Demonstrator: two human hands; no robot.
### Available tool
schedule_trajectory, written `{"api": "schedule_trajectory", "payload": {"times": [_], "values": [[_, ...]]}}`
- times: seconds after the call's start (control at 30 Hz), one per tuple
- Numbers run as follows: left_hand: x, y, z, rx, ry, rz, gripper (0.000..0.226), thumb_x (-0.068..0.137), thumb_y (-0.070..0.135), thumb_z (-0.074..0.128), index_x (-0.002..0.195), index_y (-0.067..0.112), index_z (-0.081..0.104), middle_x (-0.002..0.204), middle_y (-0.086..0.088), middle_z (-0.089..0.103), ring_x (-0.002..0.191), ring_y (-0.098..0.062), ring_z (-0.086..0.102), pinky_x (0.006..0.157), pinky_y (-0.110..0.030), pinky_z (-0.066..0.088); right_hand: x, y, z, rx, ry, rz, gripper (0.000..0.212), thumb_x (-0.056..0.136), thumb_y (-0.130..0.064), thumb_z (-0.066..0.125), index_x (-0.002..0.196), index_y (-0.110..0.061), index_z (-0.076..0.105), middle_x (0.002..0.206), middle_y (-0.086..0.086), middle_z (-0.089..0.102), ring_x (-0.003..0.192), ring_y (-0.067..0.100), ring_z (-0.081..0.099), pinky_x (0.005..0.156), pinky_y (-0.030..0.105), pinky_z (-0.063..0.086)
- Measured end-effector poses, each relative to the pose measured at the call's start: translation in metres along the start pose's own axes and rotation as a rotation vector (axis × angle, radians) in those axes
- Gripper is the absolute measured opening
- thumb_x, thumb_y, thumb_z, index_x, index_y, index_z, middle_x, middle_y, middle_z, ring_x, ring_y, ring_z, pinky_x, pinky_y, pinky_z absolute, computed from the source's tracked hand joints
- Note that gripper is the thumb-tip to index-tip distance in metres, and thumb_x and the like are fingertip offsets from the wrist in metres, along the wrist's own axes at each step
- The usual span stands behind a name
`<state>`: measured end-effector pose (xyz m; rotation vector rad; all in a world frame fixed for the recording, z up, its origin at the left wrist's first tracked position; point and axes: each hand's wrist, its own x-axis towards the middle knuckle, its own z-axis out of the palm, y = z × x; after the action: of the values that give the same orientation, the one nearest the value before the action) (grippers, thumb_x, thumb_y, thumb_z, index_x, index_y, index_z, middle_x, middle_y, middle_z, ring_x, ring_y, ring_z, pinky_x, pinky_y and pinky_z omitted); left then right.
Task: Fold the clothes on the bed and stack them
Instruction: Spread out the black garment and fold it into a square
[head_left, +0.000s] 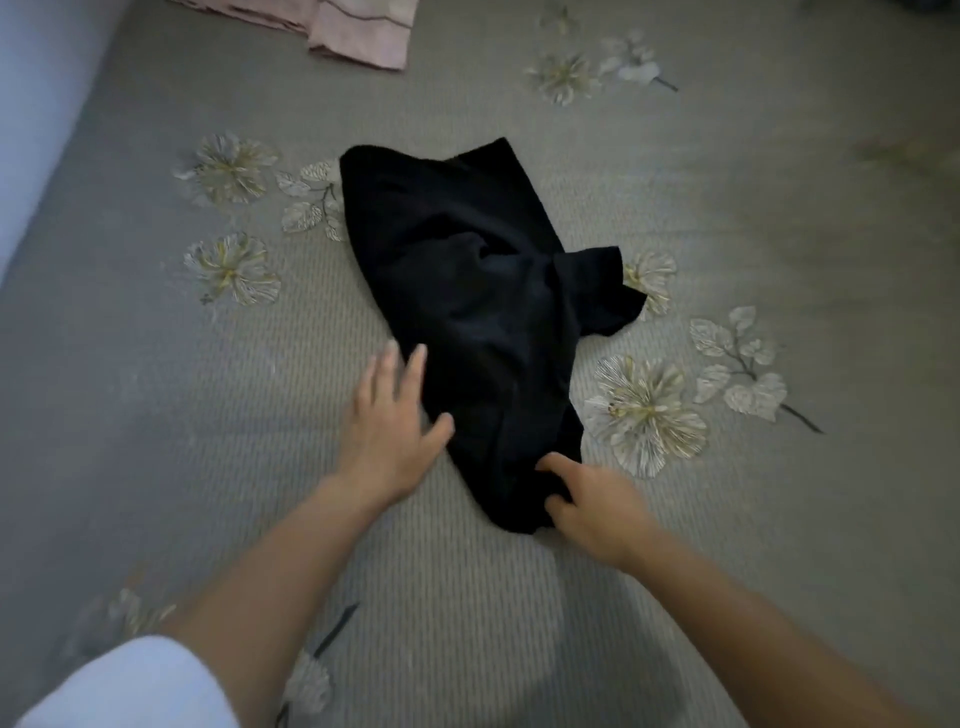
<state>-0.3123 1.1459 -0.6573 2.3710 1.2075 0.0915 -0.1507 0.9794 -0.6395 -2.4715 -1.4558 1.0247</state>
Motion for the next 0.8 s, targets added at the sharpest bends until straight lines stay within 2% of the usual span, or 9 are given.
{"api": "schedule_trajectory", "payload": {"times": [0.07,0.17,0.33,0.43,0.5,0.57,0.67,0.73,0.8], "values": [[-0.029,0.036,0.020,0.163,-0.105,0.332,0.064,0.087,0.044,0.049,0.146,0.033,0.030,0.161,0.001,0.001,0.147,-0.023,-0.004,0.117,-0.044,0.008,-0.023,0.023,-0.009,-0.056,-0.141,0.033,0.036,0.085,-0.022,0.050,0.119,-0.028,0.061,0.107,0.003,0.067,0.098,0.023,0.061,0.082,0.032,0.051],[-0.061,0.084,0.048,0.278,-0.262,0.382,0.033,0.095,0.039,0.042,0.126,0.033,0.052,0.155,0.005,0.023,0.145,-0.019,0.010,0.114,-0.045,0.003,-0.057,0.066,-0.024,-0.087,-0.318,0.113,0.031,0.081,-0.017,0.051,0.105,-0.021,0.070,0.103,0.002,0.069,0.097,0.020,0.063,0.083,0.031,0.052],[-0.087,0.149,0.053,-0.102,-0.536,0.375,0.012,0.092,0.029,0.049,0.091,0.027,0.061,0.089,0.009,0.064,0.085,-0.012,0.060,0.082,-0.036,0.049,-0.097,0.149,-0.049,-0.363,-0.485,0.357,0.030,0.090,-0.021,0.044,0.113,-0.008,0.058,0.117,0.008,0.062,0.105,0.022,0.060,0.082,0.026,0.046],[-0.077,0.168,0.050,-0.184,-0.143,0.392,0.014,0.085,0.021,0.059,0.097,0.023,0.066,0.095,0.006,0.064,0.092,-0.015,0.059,0.078,-0.031,0.049,-0.107,0.190,-0.065,-0.441,-0.318,0.455,0.024,0.089,-0.023,0.045,0.108,-0.013,0.056,0.114,0.005,0.062,0.096,0.020,0.059,0.083,0.032,0.046],[-0.068,0.175,0.054,-0.096,0.080,0.286,0.030,0.085,0.023,0.063,0.115,0.020,0.063,0.116,0.004,0.060,0.108,-0.017,0.052,0.087,-0.032,0.045,-0.104,0.202,-0.070,-0.283,-0.018,0.452,0.015,0.085,-0.021,0.051,0.096,-0.012,0.057,0.107,0.007,0.064,0.086,0.021,0.057,0.076,0.030,0.044],[-0.063,0.182,0.061,0.009,-0.022,0.137,0.047,0.088,0.037,0.059,0.133,0.024,0.052,0.131,0.007,0.052,0.121,-0.018,0.041,0.097,-0.035,0.038,-0.094,0.198,-0.069,0.012,0.218,0.344,0.030,0.083,-0.022,0.058,0.109,-0.009,0.059,0.116,0.010,0.061,0.101,0.027,0.058,0.084,0.034,0.045],[-0.067,0.195,0.073,0.162,-0.144,0.153,0.032,0.093,0.040,0.052,0.123,0.033,0.060,0.112,0.010,0.060,0.111,-0.015,0.048,0.094,-0.033,0.035,-0.073,0.180,-0.059,0.198,0.171,0.245,0.052,0.085,-0.037,0.063,0.130,-0.015,0.051,0.133,0.003,0.050,0.124,0.025,0.045,0.100,0.040,0.037],[-0.073,0.201,0.070,0.074,-0.043,0.172,0.023,0.092,0.034,0.056,0.111,0.027,0.068,0.099,0.009,0.066,0.098,-0.014,0.056,0.092,-0.033,0.040,-0.062,0.171,-0.057,0.119,0.161,0.207,0.025,0.089,-0.039,0.058,0.110,-0.026,0.061,0.115,-0.004,0.057,0.117,0.022,0.051,0.095,0.039,0.037],[-0.079,0.204,0.056,-0.143,0.089,0.120,0.017,0.088,0.026,0.064,0.103,0.020,0.071,0.092,0.008,0.069,0.090,-0.010,0.061,0.086,-0.029,0.047,-0.057,0.166,-0.072,0.391,0.331,0.203,0.016,0.090,-0.025,0.055,0.076,-0.019,0.057,0.080,-0.003,0.058,0.089,0.021,0.059,0.077,0.033,0.036]]}}
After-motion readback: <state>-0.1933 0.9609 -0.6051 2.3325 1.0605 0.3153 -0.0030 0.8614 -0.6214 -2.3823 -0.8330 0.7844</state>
